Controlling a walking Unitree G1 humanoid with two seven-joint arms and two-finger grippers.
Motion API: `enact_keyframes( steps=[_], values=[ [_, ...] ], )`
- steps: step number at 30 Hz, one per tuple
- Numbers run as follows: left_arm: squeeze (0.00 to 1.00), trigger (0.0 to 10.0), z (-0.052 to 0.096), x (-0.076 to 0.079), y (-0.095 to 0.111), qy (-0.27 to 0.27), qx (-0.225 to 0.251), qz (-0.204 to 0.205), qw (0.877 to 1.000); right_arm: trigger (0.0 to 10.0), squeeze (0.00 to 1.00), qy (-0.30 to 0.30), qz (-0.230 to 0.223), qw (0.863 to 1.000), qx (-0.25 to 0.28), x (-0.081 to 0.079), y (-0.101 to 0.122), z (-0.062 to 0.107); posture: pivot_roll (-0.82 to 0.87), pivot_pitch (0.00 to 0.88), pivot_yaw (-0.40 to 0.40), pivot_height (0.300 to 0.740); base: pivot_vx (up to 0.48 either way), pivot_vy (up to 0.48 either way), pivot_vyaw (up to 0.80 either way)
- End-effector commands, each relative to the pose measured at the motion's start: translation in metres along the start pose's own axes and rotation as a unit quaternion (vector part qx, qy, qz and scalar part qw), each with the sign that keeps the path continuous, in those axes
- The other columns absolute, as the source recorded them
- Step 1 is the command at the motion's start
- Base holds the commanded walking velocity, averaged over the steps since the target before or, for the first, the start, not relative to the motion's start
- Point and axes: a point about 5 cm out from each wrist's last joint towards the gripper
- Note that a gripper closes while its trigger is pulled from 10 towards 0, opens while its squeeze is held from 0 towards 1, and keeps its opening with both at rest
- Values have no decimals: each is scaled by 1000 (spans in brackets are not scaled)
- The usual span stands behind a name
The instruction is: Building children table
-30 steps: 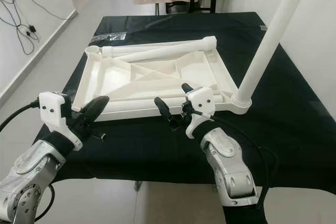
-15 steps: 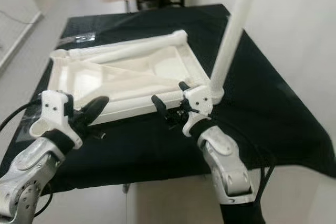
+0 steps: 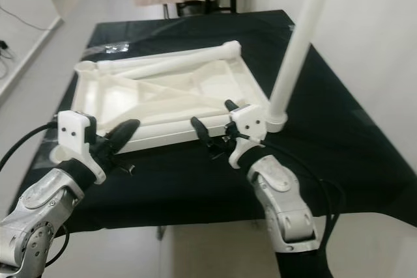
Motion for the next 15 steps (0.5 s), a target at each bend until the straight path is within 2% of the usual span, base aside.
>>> enact_keyframes(
  steps=[1,15],
  values=[
    [0,10000,1,-4,-4,12,-8,3,1000,10000,0,13,-17,1000,-13,-7,-6,-1,-32,67,23,740,0,0,-800],
    [0,10000,0,-4,-3,14,-11,-6,1000,10000,0,16,-19,1000,-15,-8,-6,-2,-39,69,24,740,0,0,-800]
  ],
)
Point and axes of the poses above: a point about 5 cm out from each wrist's last joint towards the gripper, its own z axis pointing back from the gripper into the wrist, its own y axis along the axis of the wrist's last joint, x = y × z, and after that the axes turned 8 degrees about -z, right-handed
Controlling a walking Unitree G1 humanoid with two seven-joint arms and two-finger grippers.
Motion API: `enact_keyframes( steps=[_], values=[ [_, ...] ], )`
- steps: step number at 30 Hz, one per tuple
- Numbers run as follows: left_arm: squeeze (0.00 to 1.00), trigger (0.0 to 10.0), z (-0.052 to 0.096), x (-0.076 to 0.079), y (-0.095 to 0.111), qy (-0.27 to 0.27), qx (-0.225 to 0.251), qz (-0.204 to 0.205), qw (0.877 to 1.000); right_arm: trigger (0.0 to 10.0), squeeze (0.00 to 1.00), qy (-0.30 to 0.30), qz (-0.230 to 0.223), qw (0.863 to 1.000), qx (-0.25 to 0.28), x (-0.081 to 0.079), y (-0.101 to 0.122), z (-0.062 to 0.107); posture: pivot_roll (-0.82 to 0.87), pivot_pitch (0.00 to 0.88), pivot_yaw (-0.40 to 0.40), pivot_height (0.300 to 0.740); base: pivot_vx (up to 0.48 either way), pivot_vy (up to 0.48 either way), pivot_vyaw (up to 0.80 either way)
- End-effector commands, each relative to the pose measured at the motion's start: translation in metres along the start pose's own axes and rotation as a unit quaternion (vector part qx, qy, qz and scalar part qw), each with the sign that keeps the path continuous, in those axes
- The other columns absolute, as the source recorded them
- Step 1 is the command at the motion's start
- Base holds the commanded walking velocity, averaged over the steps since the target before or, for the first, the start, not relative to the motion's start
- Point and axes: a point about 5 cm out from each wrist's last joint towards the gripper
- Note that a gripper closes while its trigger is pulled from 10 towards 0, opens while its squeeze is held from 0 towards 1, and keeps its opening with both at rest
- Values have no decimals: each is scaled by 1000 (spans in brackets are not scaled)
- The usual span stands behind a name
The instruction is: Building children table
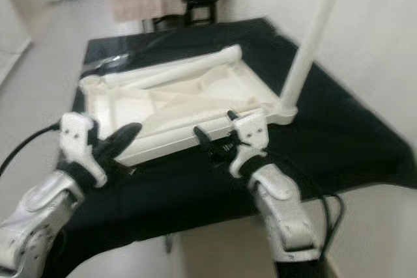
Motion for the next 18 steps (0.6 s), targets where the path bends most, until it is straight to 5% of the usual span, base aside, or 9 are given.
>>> enact_keyframes(
  steps=[1,12,16,17,18],
  values=[
    [0,10000,0,1,-1,0,-5,-2,1000,10000,0,-7,4,1000,-3,3,1,3,-39,69,24,740,0,0,-800],
    [0,10000,-1,-2,-1,8,-6,-6,1000,10000,0,-16,12,1000,2,4,1,2,-36,68,31,740,0,0,-800],
    [0,10000,0,-8,-1,24,-8,-1,1000,10000,0,-18,14,1000,4,4,1,1,-35,68,32,740,0,0,0],
    [827,10000,0,-10,-1,33,-8,1,999,10000,0,-18,15,1000,4,3,1,1,-36,69,33,740,0,0,0],
    [1000,10000,0,-12,-1,39,-9,2,999,10000,0,-19,16,1000,4,3,1,1,-36,69,33,740,0,0,0]
  ],
)
Point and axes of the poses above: a point about 5 cm out from each wrist's last joint towards the gripper, its own z axis pointing back from the gripper into the wrist, its own y axis along the axis of the wrist's last joint, x = y × z, and after that the axes turned 8 degrees about -z, right-handed
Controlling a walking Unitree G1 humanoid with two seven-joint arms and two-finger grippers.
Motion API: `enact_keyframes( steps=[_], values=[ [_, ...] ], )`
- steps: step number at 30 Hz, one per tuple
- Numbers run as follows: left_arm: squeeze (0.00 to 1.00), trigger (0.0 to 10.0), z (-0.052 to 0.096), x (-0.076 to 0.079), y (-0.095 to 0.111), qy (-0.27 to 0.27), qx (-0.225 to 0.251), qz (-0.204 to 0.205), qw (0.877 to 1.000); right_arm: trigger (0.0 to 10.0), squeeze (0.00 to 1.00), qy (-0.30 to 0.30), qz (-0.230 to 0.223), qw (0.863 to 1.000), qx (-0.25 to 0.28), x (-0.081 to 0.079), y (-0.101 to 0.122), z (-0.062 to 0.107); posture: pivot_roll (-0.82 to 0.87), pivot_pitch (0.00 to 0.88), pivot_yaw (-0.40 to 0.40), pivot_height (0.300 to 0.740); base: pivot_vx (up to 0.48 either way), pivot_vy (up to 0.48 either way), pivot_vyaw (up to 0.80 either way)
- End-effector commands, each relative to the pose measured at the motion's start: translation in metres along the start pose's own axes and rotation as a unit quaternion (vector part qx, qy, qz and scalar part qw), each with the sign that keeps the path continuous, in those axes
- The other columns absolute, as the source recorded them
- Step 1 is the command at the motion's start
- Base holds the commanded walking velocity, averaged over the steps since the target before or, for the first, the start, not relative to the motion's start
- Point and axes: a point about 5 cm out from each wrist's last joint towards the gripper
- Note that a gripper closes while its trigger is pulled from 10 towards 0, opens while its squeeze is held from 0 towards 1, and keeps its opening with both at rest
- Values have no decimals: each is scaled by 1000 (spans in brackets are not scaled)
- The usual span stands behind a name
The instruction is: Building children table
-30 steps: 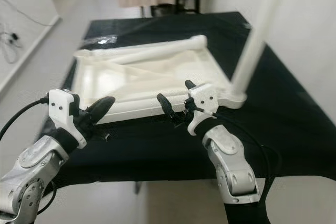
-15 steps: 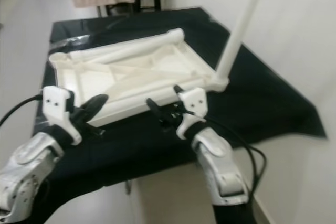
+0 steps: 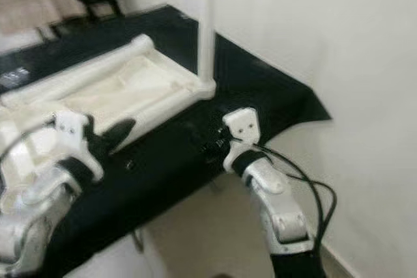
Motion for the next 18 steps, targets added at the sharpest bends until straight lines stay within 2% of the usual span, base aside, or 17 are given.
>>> enact_keyframes(
  steps=[1,7,11,18],
  values=[
    [1000,10000,4,-11,-5,32,-18,9,999,10000,0,9,0,1000,1,-6,-2,-2,-36,72,33,740,0,0,0],
    [1000,10000,2,-25,-1,81,-25,45,995,10000,0,10,5,1000,-1,-6,-2,-1,-36,75,30,740,0,0,0],
    [1000,10000,1,-27,-1,87,-31,55,994,10000,0,9,7,1000,-2,-6,-2,-1,-36,78,29,740,0,0,0],
    [1000,10000,-2,-28,-1,86,-49,114,988,10000,0,11,12,1000,-4,-5,-1,-3,-39,81,24,740,0,0,0]
  ],
)
Point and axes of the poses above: a point about 5 cm out from each wrist's last joint towards the gripper, its own z axis pointing back from the gripper into the wrist, its own y axis along the axis of the wrist's last joint, x = y × z, and after that the axes turned 8 degrees about -z, right-handed
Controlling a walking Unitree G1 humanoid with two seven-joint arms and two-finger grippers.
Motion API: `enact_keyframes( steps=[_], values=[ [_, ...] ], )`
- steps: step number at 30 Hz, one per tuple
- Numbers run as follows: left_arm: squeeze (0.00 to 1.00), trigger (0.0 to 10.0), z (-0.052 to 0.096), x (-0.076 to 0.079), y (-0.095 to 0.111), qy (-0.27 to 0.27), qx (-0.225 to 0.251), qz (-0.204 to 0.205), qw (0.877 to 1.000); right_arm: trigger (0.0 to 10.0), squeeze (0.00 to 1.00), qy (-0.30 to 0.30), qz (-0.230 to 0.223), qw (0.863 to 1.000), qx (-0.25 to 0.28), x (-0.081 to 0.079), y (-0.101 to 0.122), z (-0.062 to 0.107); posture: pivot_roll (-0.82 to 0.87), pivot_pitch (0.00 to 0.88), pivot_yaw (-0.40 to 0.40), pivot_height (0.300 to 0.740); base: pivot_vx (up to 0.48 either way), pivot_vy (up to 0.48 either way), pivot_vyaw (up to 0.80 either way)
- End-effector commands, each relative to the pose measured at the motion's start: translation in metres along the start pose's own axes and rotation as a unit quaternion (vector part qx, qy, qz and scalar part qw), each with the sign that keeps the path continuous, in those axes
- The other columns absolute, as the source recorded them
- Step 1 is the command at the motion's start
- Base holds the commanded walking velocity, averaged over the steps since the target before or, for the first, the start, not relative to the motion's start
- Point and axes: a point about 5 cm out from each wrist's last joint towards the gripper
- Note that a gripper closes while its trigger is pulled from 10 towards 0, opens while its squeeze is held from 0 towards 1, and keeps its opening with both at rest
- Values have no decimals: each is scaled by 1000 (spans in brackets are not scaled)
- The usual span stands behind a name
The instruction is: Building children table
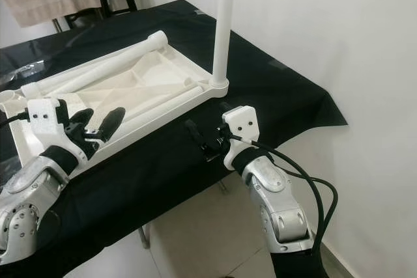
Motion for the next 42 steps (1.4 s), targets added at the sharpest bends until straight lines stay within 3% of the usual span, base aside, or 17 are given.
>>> enact_keyframes(
  steps=[1,12,13,14,19,23,30,37,42],
  values=[
    [1000,10000,-1,-3,-5,5,-21,20,1000,10000,0,3,3,1000,2,-1,1,-1,-41,84,24,740,0,0,0],
    [1000,10000,-5,-21,-8,44,-88,52,994,10000,0,5,10,1000,4,-1,4,-5,-24,98,16,740,0,0,0],
    [749,10000,-6,-23,-7,55,-98,59,992,10000,0,5,11,1000,3,0,4,-5,-22,106,11,740,0,0,0],
    [0,10000,-6,-26,-5,71,-109,70,989,10000,0,6,14,1000,1,0,5,-4,-24,115,13,740,0,0,0],
    [0,10000,-4,-29,-1,91,-123,71,986,10000,0,5,17,1000,-1,2,6,-3,-21,127,14,740,0,0,0],
    [0,10000,8,-33,17,137,-127,55,981,10000,0,-3,27,1000,-11,9,7,-3,0,156,11,740,0,0,0],
    [0,10000,20,-34,22,157,-133,62,977,10000,0,-6,35,999,-21,14,5,-3,18,164,0,740,0,0,0],
    [0,10000,43,-51,19,212,-151,81,962,10000,0,7,39,998,-38,15,1,-7,37,161,-22,740,0,0,0],
    [0,10000,46,-53,22,221,-148,85,960,10000,0,6,29,999,-33,18,3,-9,45,155,-31,740,0,0,0]
  ],
)
Point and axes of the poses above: a point about 5 cm out from each wrist's last joint towards the gripper, its own z axis pointing back from the gripper into the wrist, its own y axis along the axis of the wrist's last joint, x = y × z, and after that the axes turned 8 degrees about -z, right-handed
